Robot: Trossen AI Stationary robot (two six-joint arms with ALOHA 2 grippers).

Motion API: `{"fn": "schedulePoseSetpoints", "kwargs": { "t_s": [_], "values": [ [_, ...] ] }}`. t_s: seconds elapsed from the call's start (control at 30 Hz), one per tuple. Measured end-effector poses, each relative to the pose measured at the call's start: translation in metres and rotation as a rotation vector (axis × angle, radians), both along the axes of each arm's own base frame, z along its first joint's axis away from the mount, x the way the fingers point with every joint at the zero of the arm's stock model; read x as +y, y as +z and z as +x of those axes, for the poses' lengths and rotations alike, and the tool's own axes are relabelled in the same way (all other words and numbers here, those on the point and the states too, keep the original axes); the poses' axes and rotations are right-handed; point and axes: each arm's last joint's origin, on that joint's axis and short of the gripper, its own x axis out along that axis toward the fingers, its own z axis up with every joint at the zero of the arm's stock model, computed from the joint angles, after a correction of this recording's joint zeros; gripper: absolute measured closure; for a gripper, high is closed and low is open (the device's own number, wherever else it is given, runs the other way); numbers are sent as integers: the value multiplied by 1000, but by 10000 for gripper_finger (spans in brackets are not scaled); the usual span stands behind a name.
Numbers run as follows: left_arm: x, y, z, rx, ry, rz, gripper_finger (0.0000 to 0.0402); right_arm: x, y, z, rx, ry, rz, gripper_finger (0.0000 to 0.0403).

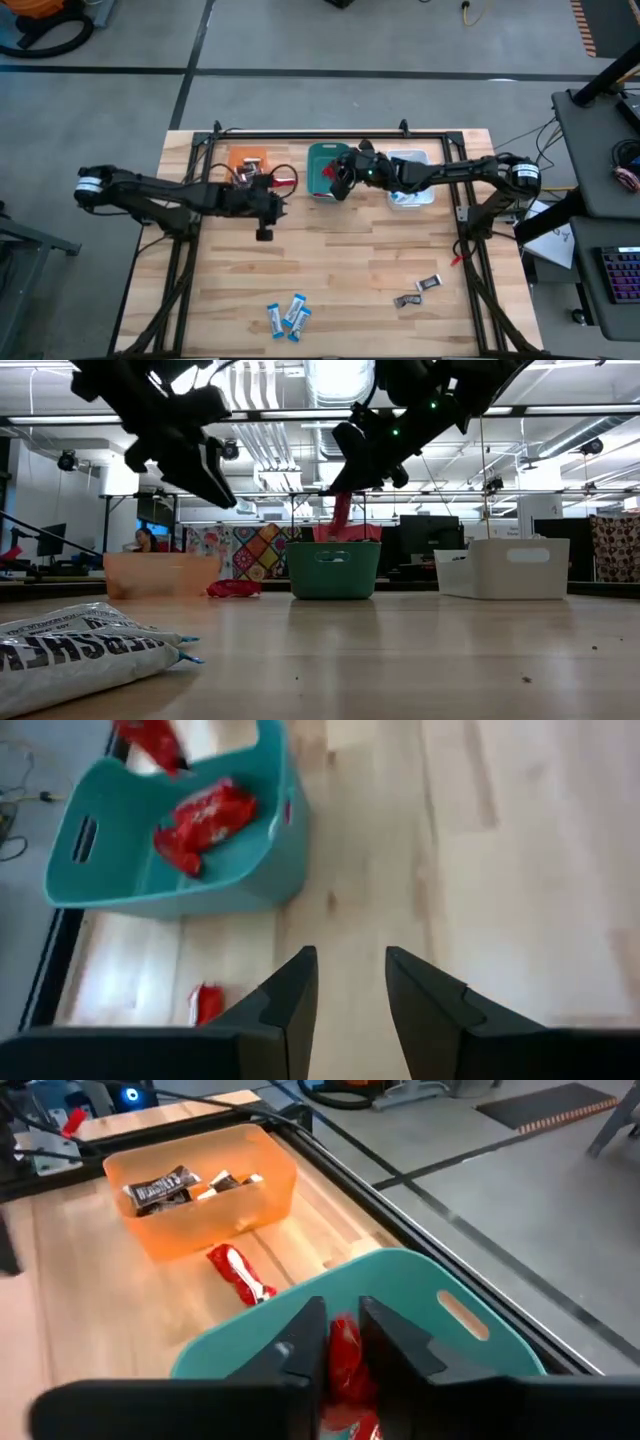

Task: Organize candy in baskets
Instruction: Put the red chocolate bar into the green bin

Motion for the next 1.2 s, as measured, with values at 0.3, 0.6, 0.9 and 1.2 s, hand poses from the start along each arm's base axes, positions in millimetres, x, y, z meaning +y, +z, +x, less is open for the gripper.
{"fn": "schedulePoseSetpoints", "kwargs": {
  "t_s": [0.3,0.6,0.9,1.2],
  "values": [
    [39,-4,-3,-7,77,32,299,1,-3,-1,21,-6,18,237],
    [55,-5,-4,-11,113,55,227,1,-3,-1,10,-8,41,192],
    [68,-29,13,76,118,100,203,2,-5,-2,29,-11,52,191],
    [93,-60,20,163,202,76,206,2,-6,-3,40,-15,62,191]
  ]
}}
